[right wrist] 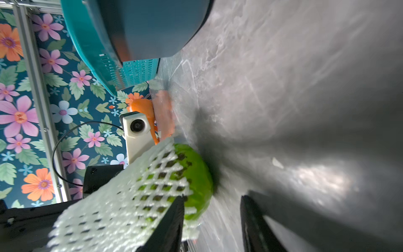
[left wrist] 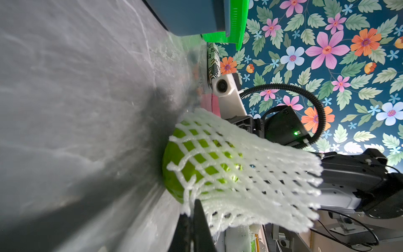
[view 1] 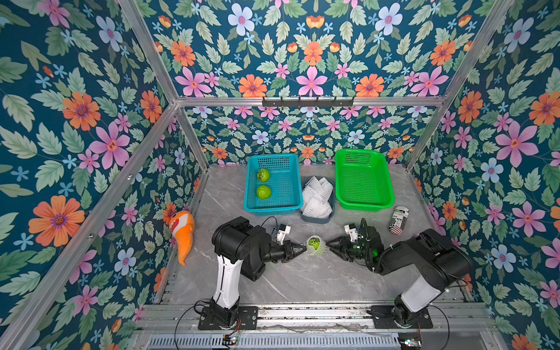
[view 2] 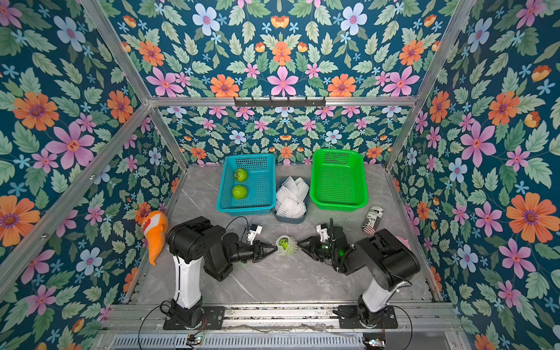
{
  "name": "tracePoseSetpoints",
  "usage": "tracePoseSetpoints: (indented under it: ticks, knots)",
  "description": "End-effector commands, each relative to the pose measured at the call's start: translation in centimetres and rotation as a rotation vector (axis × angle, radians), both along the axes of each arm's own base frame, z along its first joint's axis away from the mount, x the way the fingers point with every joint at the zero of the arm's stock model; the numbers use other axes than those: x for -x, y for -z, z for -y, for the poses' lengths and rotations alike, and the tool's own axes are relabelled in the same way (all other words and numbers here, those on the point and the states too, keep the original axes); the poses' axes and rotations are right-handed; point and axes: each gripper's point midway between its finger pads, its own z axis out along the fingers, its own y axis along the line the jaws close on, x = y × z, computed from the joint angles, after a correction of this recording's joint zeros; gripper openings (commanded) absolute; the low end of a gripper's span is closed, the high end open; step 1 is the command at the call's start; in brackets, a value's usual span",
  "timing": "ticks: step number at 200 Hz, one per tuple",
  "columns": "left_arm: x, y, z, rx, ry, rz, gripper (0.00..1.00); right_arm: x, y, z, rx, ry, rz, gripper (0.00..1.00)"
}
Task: Sleeve custard apples in foam nets
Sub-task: Put on the foam net on the custard apple.
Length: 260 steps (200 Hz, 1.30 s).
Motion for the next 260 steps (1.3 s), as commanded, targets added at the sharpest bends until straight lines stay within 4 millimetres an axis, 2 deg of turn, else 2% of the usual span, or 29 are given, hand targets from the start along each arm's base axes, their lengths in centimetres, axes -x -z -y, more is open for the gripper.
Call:
tracePoseSetpoints:
  ticks: [1,48,104,134,177,219,241,260]
  knots:
    - [0.1,0.6,-0.1,-0.018,0.002,-0.008,0.0,-1.2,-2.2,-0.4,-0.112,0.049,0.077,0.45]
    - [0.2,0.7,0.0,-0.017,0.004,-0.013,0.0,-0.6,-0.9,0.0,-0.12,0.079,0.055,0.43]
    - [0.2,0.7,0.0,-0.014,0.005,-0.015,0.0,-1.0,-2.2,0.4,-0.147,0.1,0.073,0.48]
    - [0.2,0.8,0.0,-0.016,0.004,-0.017,0.0,-0.8,-2.8,-0.3,-0.167,0.058,0.085,0.47]
    - [0.2,0.6,0.0,-0.011,0.004,-0.015,0.0,-0.3,-2.2,-1.5,-0.163,0.014,0.067,0.47]
    - [0.3,0.6,0.0,-0.011,0.004,-0.016,0.0,-0.3,-2.3,-1.3,-0.157,0.033,0.075,0.4]
    - [0.3,0.6,0.0,-0.011,0.007,-0.016,0.0,-0.5,-2.3,-1.3,-0.156,0.036,0.078,0.25]
    - [0.4,0.6,0.1,-0.009,0.008,-0.018,0.0,-0.6,-2.4,-1.3,-0.159,0.034,0.082,0.16]
